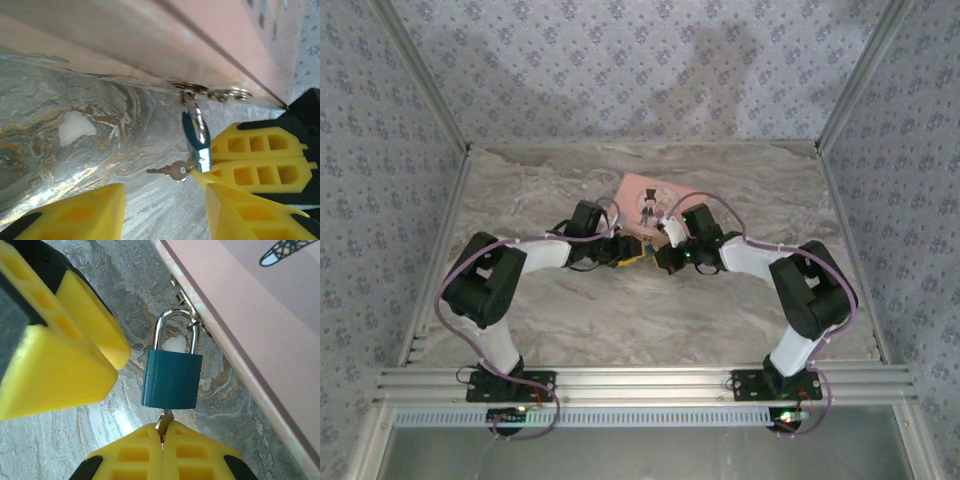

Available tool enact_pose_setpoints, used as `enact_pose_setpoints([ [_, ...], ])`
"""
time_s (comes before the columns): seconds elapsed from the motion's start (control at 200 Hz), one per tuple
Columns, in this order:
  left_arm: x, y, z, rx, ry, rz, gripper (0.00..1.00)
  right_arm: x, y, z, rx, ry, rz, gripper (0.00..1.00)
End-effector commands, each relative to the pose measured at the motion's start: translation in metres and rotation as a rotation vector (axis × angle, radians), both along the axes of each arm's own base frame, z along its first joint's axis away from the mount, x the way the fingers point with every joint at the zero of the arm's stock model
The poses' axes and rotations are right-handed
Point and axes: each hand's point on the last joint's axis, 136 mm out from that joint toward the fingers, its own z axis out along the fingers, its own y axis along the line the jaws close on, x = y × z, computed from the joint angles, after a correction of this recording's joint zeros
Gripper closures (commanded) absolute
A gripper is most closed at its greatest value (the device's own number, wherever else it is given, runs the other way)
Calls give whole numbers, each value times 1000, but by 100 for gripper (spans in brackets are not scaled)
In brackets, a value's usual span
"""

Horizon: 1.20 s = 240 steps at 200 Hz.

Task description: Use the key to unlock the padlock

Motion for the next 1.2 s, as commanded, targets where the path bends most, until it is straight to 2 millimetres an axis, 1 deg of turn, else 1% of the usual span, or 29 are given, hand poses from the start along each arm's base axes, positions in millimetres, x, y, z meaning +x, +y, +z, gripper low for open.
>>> enact_pose_setpoints([
  [0.0, 5, -2, 8, -51, -3, 48, 54, -17, -5, -26, -72, 83, 0, 100],
  [0.125, 13, -2, 21, -116, -53, 106, 53, -16, -2, -25, -81, 66, -3, 100],
  [0.2, 18, -1, 28, -141, -82, 134, 50, -15, -3, -25, -84, 61, -7, 100],
  [0.245, 19, 0, 29, -140, -89, 149, 47, -15, -3, -25, -90, 55, -11, 100],
  [0.34, 19, -4, 25, -113, -83, 138, 46, -14, -2, -22, -87, 41, -10, 100],
  [0.575, 25, -26, 15, -108, -82, 123, 46, -13, 1, -19, -87, 24, -13, 100],
  [0.65, 27, -30, 10, -106, -69, 127, 48, -14, 2, -20, -88, 22, -10, 100],
  [0.715, 29, -32, 5, -101, -62, 131, 52, -15, 3, -18, -84, 19, -8, 100],
  [0.779, 30, -34, 1, -101, -51, 129, 62, -15, 5, -16, -79, 12, -4, 100],
  [0.874, 31, -36, -4, -105, -36, 127, 73, -16, 4, -16, -83, 10, -2, 100],
  [1.029, 28, -34, -11, -97, -17, 124, 86, -15, 4, -14, -81, 4, -2, 100],
  [1.079, 27, -34, -13, -97, -11, 121, 92, -16, 4, -14, -79, 3, -1, 100],
  [1.194, 25, -34, -18, -95, 2, 117, 99, -16, 5, -11, -70, 0, 2, 100],
])
